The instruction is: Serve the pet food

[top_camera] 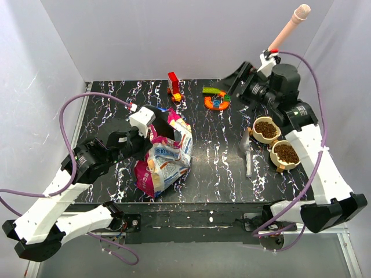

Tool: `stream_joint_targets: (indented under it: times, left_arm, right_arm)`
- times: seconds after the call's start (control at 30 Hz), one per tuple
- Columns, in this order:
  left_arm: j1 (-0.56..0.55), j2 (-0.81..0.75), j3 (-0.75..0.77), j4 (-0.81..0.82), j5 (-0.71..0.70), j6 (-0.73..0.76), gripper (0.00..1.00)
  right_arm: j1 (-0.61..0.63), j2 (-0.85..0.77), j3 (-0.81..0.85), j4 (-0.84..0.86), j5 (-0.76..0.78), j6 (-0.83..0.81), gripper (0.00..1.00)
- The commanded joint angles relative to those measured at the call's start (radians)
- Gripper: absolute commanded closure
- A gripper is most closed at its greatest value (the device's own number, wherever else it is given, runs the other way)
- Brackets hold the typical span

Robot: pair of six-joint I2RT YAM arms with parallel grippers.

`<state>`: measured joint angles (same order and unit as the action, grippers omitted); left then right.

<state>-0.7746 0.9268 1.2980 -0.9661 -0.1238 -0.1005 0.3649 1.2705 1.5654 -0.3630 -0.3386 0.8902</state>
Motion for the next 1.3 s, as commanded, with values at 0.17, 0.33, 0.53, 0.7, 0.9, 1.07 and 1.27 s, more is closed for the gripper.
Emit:
stream_joint_targets:
  times: [0.17, 0.33, 0.53, 0.7, 0.9, 1.07, 1.27]
  left_arm:
    - [0.003, -0.028, 0.034, 0.092, -0.086, -0.033, 1.00]
    - [0.003, -0.032, 0.032, 0.083, -0.073, -0.048, 1.00]
    - [0.003, -0.034, 0.044, 0.067, -0.040, -0.039, 1.00]
    - [0.003, -0.054, 0.041, 0.046, 0.007, -0.048, 1.00]
    - [0.003, -0.088, 0.047, -0.016, 0.032, -0.074, 1.00]
    - [0.003, -0.109, 0.067, -0.068, 0.050, -0.084, 1.00]
    - [0.003, -0.129, 0.058, -0.079, 0.075, -0.090, 1.00]
  right_arm:
    - [-0.046, -0.097, -0.345, 0.202, -0.039, -0.357, 0.07]
    - [-0.029, 0.076, -0.156, 0.073, -0.307, -0.638, 0.07]
    - [0.048, 0.243, -0.015, -0.007, -0.477, -0.989, 0.10]
    - [0.133, 0.446, 0.237, -0.247, -0.592, -1.227, 0.16]
    - [0.207, 0.578, 0.363, -0.252, -0.654, -1.271, 0.16]
    - [0.242, 0.624, 0.418, -0.284, -0.729, -1.281, 0.16]
    - [0.269, 0.639, 0.401, -0.263, -0.731, -1.281, 0.20]
